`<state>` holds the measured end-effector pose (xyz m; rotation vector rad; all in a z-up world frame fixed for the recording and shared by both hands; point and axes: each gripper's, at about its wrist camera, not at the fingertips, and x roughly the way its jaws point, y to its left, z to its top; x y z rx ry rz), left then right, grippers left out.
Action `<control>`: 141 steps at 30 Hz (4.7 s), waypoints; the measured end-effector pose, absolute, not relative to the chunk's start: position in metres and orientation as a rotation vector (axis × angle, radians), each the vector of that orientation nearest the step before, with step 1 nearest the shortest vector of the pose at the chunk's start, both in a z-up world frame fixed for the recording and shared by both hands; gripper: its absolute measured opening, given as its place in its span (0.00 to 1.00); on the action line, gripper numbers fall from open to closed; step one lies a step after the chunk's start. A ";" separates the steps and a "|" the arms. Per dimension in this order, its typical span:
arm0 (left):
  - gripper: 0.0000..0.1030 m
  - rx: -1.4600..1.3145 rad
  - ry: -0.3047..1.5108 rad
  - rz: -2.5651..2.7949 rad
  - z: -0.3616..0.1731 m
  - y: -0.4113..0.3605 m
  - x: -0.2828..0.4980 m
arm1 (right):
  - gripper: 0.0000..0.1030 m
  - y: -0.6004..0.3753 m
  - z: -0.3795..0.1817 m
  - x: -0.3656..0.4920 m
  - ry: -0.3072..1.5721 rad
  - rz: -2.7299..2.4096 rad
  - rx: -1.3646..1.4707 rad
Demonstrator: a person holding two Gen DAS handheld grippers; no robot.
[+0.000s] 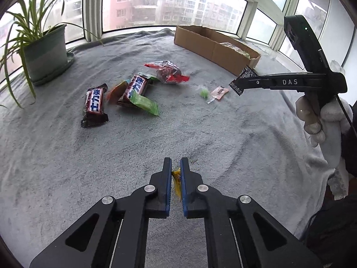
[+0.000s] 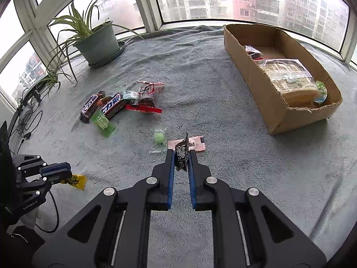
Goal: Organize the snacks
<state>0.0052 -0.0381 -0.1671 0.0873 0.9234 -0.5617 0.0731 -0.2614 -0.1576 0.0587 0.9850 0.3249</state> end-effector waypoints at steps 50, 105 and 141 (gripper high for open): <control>0.18 0.128 0.998 -0.621 -0.176 -0.037 -0.002 | 0.11 -0.272 -0.144 0.068 0.952 0.321 0.095; 0.18 0.046 0.849 -0.822 -0.111 -0.300 0.170 | 0.12 -0.456 -0.110 0.201 0.855 0.038 0.156; 0.54 -0.097 0.821 -0.595 -0.081 -0.128 0.124 | 0.61 -0.363 -0.076 0.117 0.735 0.212 0.210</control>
